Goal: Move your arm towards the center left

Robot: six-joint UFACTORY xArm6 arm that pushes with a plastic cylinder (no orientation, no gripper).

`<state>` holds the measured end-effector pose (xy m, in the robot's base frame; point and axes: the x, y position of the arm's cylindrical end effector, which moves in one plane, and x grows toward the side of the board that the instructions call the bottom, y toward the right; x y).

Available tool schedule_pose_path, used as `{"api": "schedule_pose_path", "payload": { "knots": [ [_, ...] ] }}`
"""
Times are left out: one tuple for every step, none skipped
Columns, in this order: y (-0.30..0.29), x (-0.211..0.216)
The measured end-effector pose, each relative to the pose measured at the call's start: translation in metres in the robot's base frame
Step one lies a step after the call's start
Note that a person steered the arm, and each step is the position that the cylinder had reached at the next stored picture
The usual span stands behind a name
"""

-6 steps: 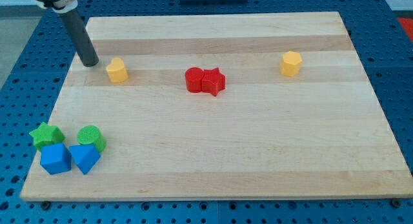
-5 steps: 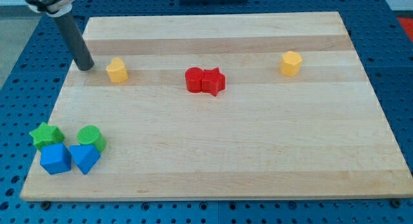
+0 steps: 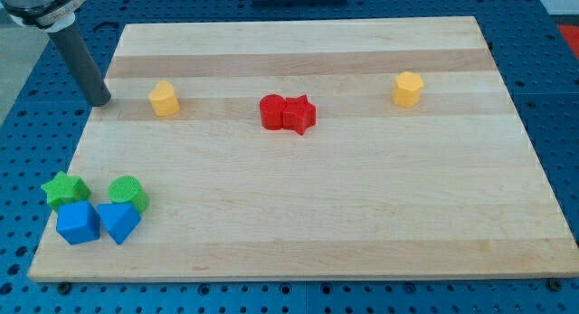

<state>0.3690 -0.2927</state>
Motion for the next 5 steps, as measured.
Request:
{"api": "schedule_pose_path", "payload": {
  "knots": [
    [-0.0006,0.0030],
    [-0.0006,0.0061],
    [-0.0007,0.0089],
    [-0.0007,0.0089],
    [-0.0006,0.0107]
  ]
}}
